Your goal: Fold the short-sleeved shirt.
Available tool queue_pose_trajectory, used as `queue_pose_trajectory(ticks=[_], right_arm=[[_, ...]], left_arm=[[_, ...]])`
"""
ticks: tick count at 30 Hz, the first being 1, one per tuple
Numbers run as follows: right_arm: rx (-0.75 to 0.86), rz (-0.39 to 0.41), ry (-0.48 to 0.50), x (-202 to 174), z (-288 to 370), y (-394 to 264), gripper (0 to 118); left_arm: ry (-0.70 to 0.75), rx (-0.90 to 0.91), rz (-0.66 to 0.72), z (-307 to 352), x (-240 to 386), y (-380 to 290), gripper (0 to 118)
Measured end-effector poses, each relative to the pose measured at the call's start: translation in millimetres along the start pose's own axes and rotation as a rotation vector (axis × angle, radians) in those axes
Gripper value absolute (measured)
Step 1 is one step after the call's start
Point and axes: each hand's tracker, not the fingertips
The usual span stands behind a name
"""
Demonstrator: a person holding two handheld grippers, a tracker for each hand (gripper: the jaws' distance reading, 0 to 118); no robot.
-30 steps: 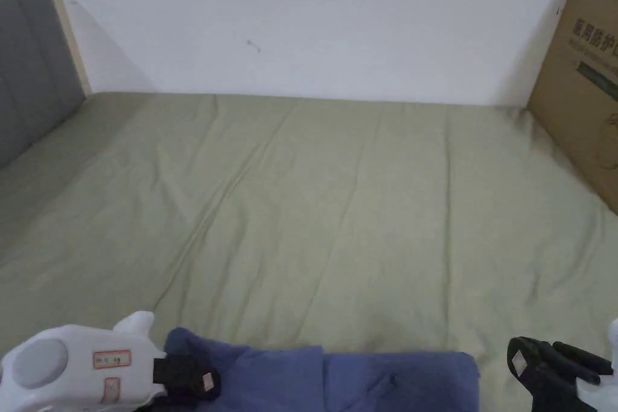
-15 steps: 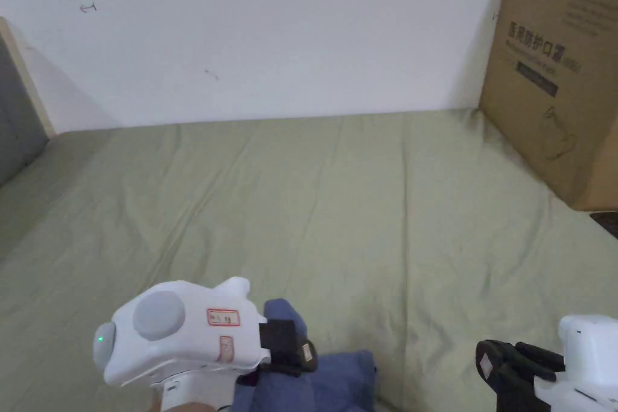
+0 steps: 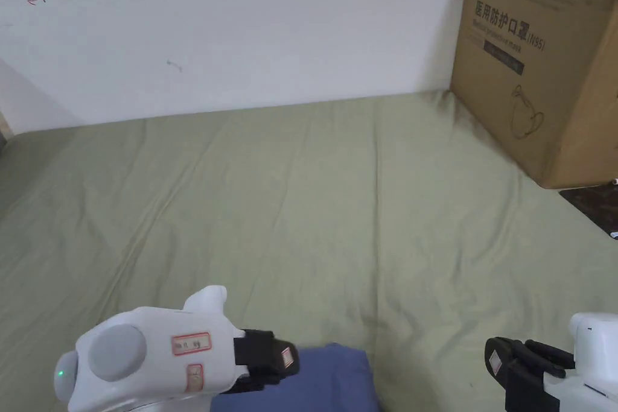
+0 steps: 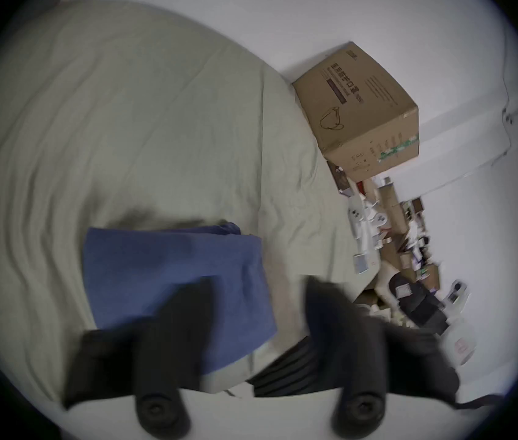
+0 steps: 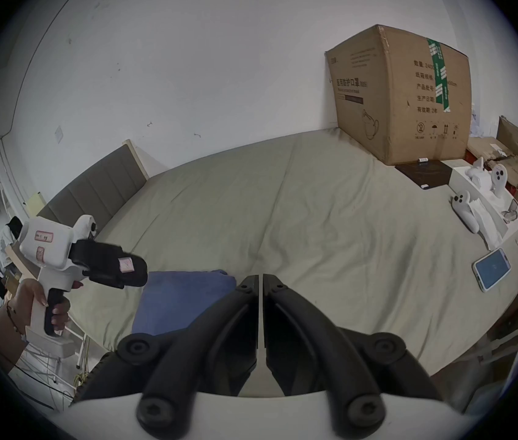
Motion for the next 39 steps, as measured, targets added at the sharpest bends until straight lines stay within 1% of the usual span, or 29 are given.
queue_pose_trajectory(ticks=[2,5,9,12,13,15,17,18,19,20,22,24,25,26,28,29,30,31,32,34,35,36,38,39], right_arm=[[-0.006,-0.016,-0.003,3.9,-1.9,-1.6,2],[-0.014,-0.039,-0.01,8.4,-3.0,-3.9,2],[-0.021,-0.04,-0.017,11.3,-4.3,-5.3,2],[-0.038,-0.033,-0.029,12.2,-10.5,-8.0,2],[-0.049,-0.039,-0.028,12.1,-12.9,-9.0,2],[-0.061,-0.056,-0.017,10.0,-15.3,-11.9,2],[-0.066,-0.069,-0.001,5.1,-17.0,-13.8,2],[-0.068,-0.072,0.008,2.3,-17.3,-13.7,2],[-0.068,-0.073,0.018,-2.0,-15.9,-13.3,2],[-0.063,-0.072,0.033,-5.8,-14.2,-11.8,2],[-0.043,-0.055,0.054,-15.1,-8.6,-5.4,2],[0.026,-0.007,0.069,-26.9,2.0,4.1,2],[0.074,0.022,0.081,-33.4,8.8,11.0,2],[0.132,0.065,0.084,-41.4,16.3,19.5,2],[0.255,0.132,0.066,-57.4,31.5,34.8,2],[0.322,0.151,0.06,-65.3,38.6,43.2,2],[0.378,0.16,0.059,-70.9,43.5,49.8,2],[0.428,0.16,0.043,-76.4,46.5,55.7,2],[0.471,0.153,0.0,-82.7,48.1,61.4,2],[0.529,0.141,-0.054,-91.0,46.9,68.9,2],[0.555,0.132,-0.065,-92.8,44.8,71.1,2],[0.583,0.134,-0.081,-94.0,43.0,71.4,2],[0.605,0.149,-0.164,-95.5,36.4,69.4,2],[0.609,0.151,-0.174,-93.8,32.5,67.7,2]], left_arm=[[0.032,-0.018,-0.054,-16.8,10.8,-4.5,4],[0.014,-0.087,-0.135,-53.4,27.0,-11.7,4],[0.045,-0.184,-0.112,-108.9,34.1,-21.2,4],[0.095,-0.286,-0.129,-148.3,34.2,-32.3,4],[0.083,-0.268,-0.127,-155.7,34.6,-34.2,4],[0.004,-0.246,-0.067,-155.5,34.2,-32.0,3],[-0.152,-0.245,0.051,-142.3,33.7,-28.4,4],[-0.225,-0.225,0.088,-130.6,33.1,-27.1,4],[-0.27,-0.17,0.088,-115.7,34.8,-27.1,4],[-0.278,-0.098,0.053,-96.9,39.4,-28.0,4],[-0.217,0.084,-0.105,-49.4,49.5,-30.3,4],[-0.105,0.296,-0.231,1.6,62.3,-34.9,4],[-0.024,0.413,-0.292,27.5,68.8,-38.7,4],[0.048,0.53,-0.343,54.1,73.5,-42.6,4],[0.174,0.721,-0.395,92.6,79.7,-48.5,4],[0.226,0.806,-0.392,110.1,81.5,-50.9,4],[0.244,0.863,-0.387,119.9,79.1,-50.6,4],[0.272,0.92,-0.382,130.9,78.5,-51.7,4],[0.312,0.963,-0.378,139.8,77.6,-53.4,4],[0.367,1.013,-0.361,150.1,74.0,-53.1,4],[0.388,1.033,-0.355,154.4,72.9,-53.7,4],[0.395,1.039,-0.346,157.4,71.8,-54.1,4],[0.415,1.045,-0.326,159.3,68.2,-54.4,4],[0.437,1.053,-0.321,158.5,65.7,-55.4,3]])
